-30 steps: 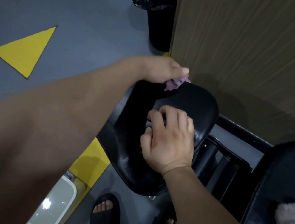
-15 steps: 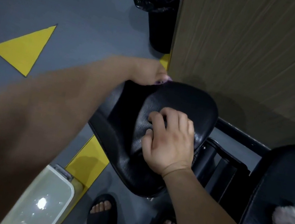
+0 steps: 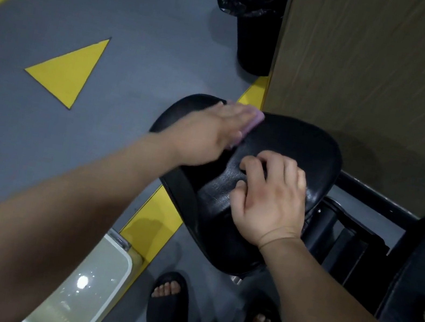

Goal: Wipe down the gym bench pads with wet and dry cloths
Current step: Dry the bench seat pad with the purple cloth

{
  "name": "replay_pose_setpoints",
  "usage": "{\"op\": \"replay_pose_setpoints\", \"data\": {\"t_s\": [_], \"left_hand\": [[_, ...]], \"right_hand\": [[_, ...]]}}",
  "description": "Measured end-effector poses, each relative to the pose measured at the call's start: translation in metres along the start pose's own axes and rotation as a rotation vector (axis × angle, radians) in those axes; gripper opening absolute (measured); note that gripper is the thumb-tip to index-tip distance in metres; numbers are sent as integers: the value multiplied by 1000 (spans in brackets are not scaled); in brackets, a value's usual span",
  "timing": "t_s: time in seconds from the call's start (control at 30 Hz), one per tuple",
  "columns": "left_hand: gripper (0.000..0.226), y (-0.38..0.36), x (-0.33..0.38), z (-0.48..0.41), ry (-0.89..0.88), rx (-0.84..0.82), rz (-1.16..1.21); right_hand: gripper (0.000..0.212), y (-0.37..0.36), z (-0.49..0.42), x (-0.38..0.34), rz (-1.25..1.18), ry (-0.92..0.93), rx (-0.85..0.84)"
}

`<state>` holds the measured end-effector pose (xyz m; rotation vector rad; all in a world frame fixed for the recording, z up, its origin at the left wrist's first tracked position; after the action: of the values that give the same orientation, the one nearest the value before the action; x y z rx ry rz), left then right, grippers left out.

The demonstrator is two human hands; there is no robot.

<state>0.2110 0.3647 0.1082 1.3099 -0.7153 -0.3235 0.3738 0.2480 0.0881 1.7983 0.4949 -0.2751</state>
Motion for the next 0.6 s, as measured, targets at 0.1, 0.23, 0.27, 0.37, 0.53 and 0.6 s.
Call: {"op": "replay_pose_setpoints", "data": {"t_s": [0.1, 0.23, 0.27, 0.37, 0.53, 0.6], "left_hand": [[58, -10, 3, 31, -155, -17, -75], [56, -9, -44, 48, 146, 57, -103], [55, -8, -50, 44, 248, 63, -72], [54, -9, -36, 32, 374, 89, -18], [58, -25, 16, 67, 15, 73, -94], [59, -29, 9, 73, 26, 79, -152]], "right_hand": [[30, 0, 1, 0, 7, 4, 0], [29, -1, 1, 1, 1, 2, 11], [29, -1, 1, 1, 1, 1, 8], [29, -1, 1, 0, 4, 4, 7], [29, -1, 1, 0, 25, 17, 15], [29, -1, 1, -1, 17, 22, 20]]}}
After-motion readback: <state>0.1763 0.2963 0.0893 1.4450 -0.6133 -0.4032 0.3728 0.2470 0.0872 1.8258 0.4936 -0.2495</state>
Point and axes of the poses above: each hand's wrist, its own z-axis away from the middle knuckle, its own y-axis out of the back of the hand, x = y × z, the point moved 1 cm from there along -z, towards the middle knuckle, and after that the axes turned 5 degrees about -z, right-handed, at the moved point
